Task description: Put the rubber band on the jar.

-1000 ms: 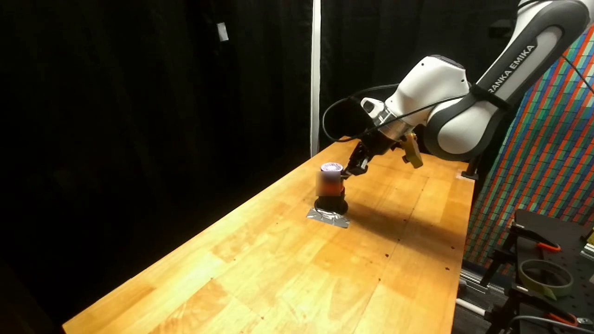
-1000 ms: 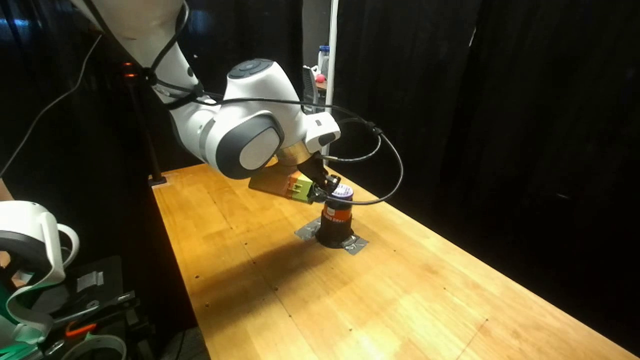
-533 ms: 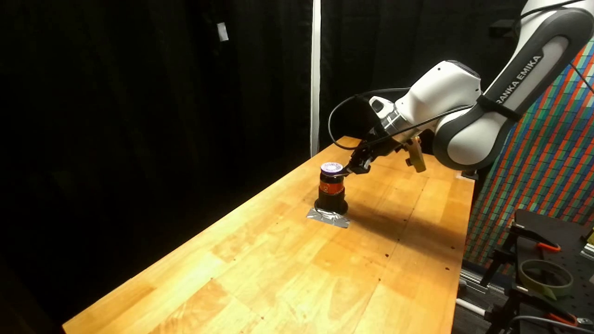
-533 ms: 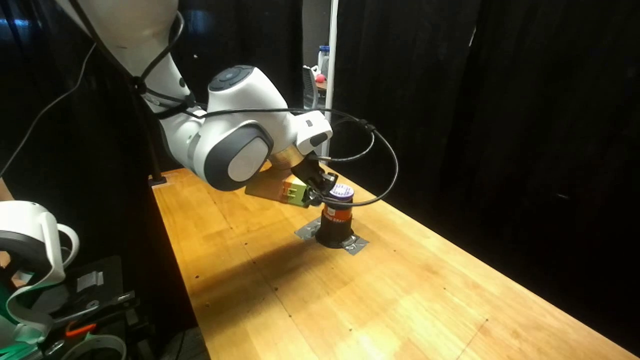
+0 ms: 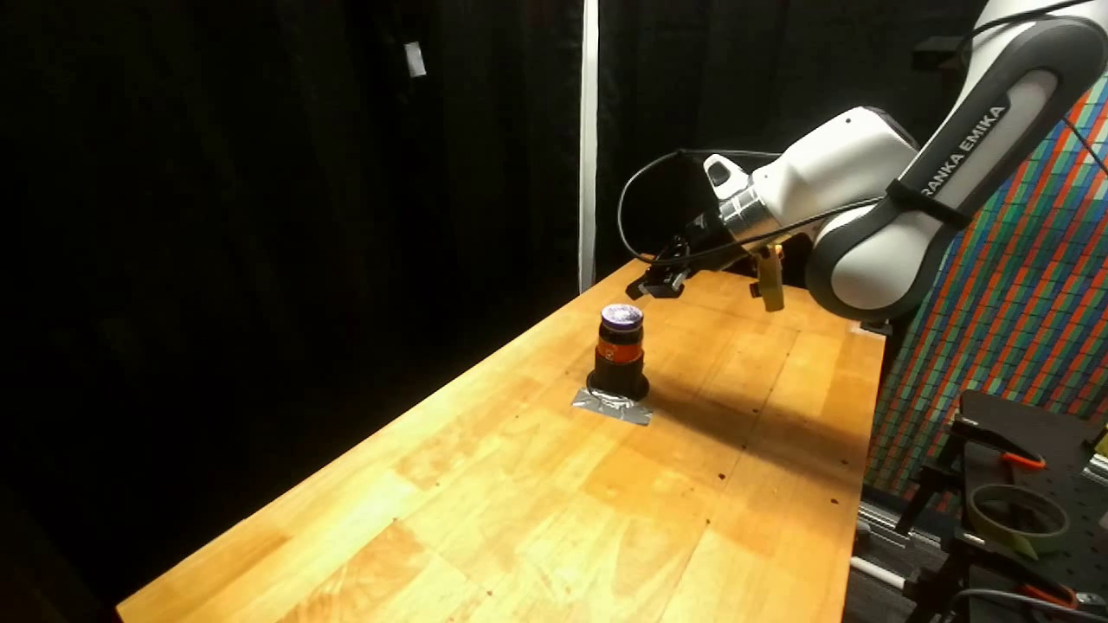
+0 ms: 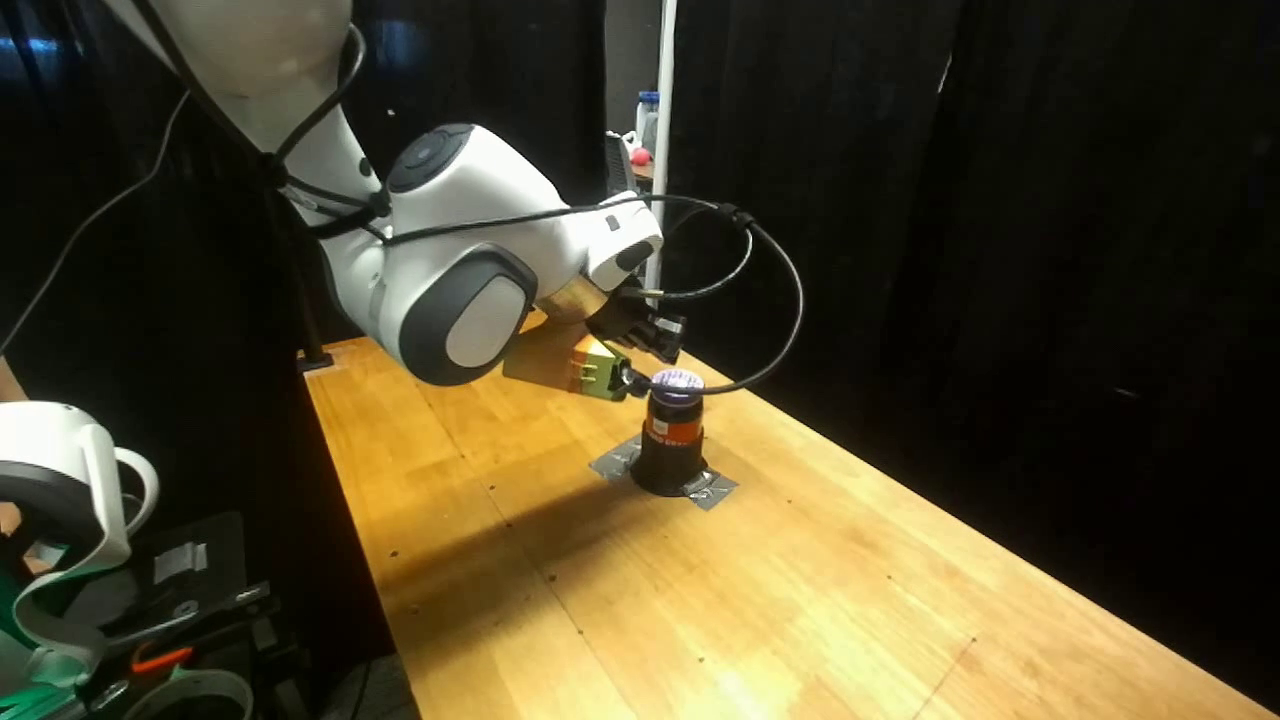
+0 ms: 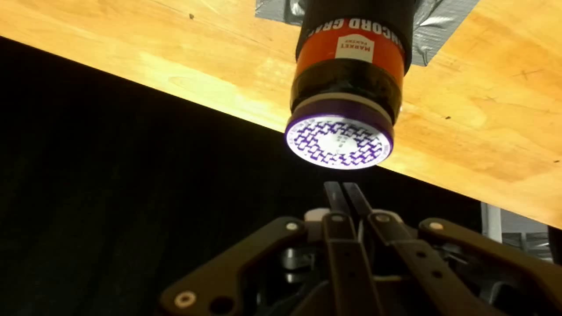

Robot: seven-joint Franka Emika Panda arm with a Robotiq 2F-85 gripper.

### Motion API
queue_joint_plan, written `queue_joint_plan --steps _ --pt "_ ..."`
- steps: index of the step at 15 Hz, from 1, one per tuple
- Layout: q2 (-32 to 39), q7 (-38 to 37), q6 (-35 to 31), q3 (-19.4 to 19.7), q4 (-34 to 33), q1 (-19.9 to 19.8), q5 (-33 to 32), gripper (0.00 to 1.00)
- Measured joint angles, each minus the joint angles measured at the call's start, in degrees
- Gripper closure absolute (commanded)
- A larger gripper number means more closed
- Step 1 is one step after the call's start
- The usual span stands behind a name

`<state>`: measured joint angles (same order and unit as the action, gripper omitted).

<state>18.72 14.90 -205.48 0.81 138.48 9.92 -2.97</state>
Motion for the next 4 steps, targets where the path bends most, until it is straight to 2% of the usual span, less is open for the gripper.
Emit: queue_joint_plan --steps 2,4 --pt "-0.5 -2.7 4.2 -2.5 -0.1 -2.0 -4.1 0.46" --pt "-1.9 -8.9 12.6 -9.9 -0.2 -8.7 -12.6 0.31"
